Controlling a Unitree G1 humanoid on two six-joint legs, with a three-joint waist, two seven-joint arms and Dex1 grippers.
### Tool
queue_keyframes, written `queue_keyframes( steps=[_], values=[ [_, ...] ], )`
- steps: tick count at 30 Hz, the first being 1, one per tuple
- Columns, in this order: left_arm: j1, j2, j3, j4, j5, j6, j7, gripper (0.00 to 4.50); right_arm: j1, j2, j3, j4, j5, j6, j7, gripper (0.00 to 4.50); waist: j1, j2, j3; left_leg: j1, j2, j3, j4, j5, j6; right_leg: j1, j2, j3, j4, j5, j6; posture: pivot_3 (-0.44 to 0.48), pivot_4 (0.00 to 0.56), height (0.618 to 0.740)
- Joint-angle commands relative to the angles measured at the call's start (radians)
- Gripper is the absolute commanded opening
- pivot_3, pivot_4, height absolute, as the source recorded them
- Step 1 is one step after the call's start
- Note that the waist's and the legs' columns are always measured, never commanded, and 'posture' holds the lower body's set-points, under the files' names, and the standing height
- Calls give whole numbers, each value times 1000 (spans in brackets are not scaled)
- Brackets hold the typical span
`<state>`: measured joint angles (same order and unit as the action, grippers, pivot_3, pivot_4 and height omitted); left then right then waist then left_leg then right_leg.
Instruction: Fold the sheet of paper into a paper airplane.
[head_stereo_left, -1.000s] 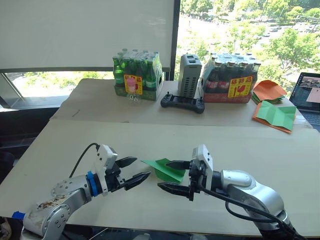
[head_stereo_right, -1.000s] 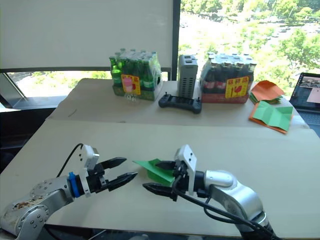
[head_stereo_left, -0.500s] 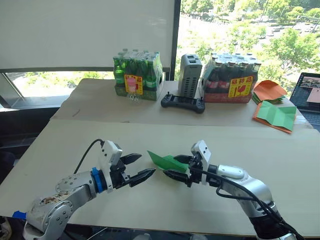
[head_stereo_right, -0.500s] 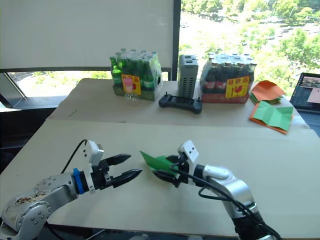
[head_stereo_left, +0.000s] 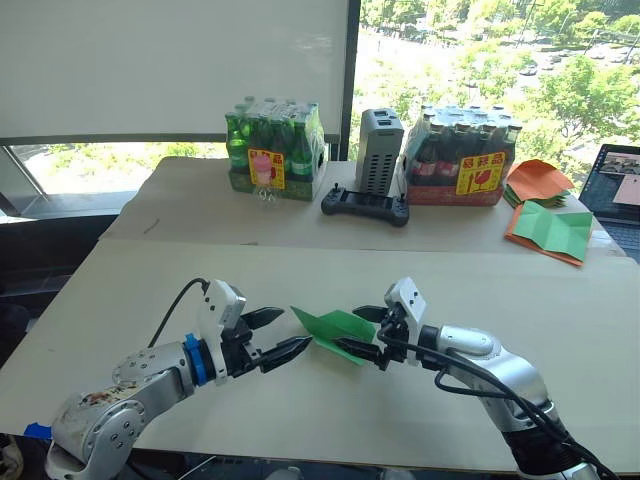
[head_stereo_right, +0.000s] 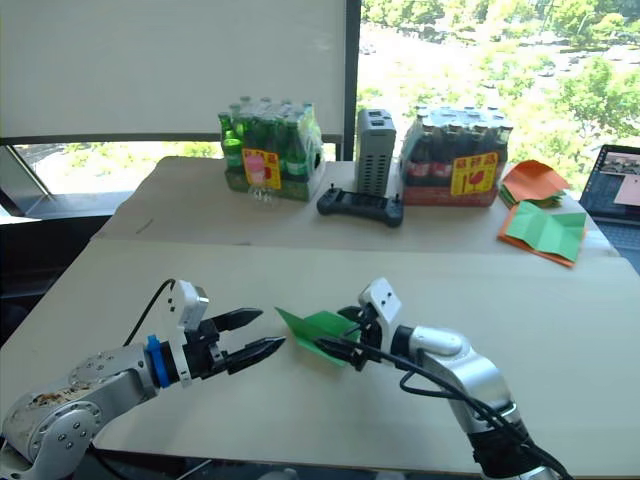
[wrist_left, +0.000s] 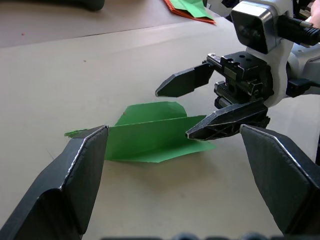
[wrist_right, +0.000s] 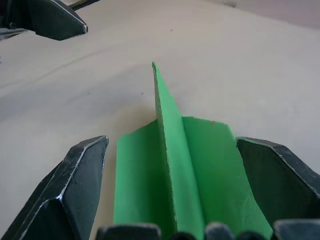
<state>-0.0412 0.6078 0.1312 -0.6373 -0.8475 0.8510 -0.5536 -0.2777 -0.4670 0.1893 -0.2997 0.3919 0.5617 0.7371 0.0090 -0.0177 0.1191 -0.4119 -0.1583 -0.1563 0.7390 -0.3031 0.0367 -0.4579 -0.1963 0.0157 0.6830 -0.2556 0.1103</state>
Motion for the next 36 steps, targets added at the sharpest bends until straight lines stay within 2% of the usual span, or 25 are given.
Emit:
queue_keyframes(
  steps=[1, 8, 32, 36],
  values=[
    [14, 11, 6, -24, 6, -33, -19, 4500, 5, -16, 22, -63, -68, -130, 20, 3725, 1, 0, 0, 0, 0, 0, 0, 0, 0, 0, 0, 0, 0, 0, 0, 0, 150, 675],
    [32, 10, 5, -17, 21, -52, -36, 4500, 19, -28, 41, -47, -133, -142, 8, 1316, 2, 0, 0, 0, 0, 0, 1, 0, 0, 0, 0, 0, 0, 0, 0, 0, 150, 675],
    [79, 11, 9, -14, 47, -91, -83, 4500, 25, -18, 65, 43, -199, -154, 32, 1316, 1, 0, 0, 0, 0, 0, 0, 0, 0, 0, 0, 0, 0, 0, 0, 0, 150, 675],
    [72, 12, 10, -10, 48, -93, -85, 4500, 19, -17, 65, 48, -206, -159, 34, 154, 3, 0, 0, 0, 0, 0, 0, 0, 0, 0, 0, 0, 0, 0, 0, 0, 150, 675]
  ],
)
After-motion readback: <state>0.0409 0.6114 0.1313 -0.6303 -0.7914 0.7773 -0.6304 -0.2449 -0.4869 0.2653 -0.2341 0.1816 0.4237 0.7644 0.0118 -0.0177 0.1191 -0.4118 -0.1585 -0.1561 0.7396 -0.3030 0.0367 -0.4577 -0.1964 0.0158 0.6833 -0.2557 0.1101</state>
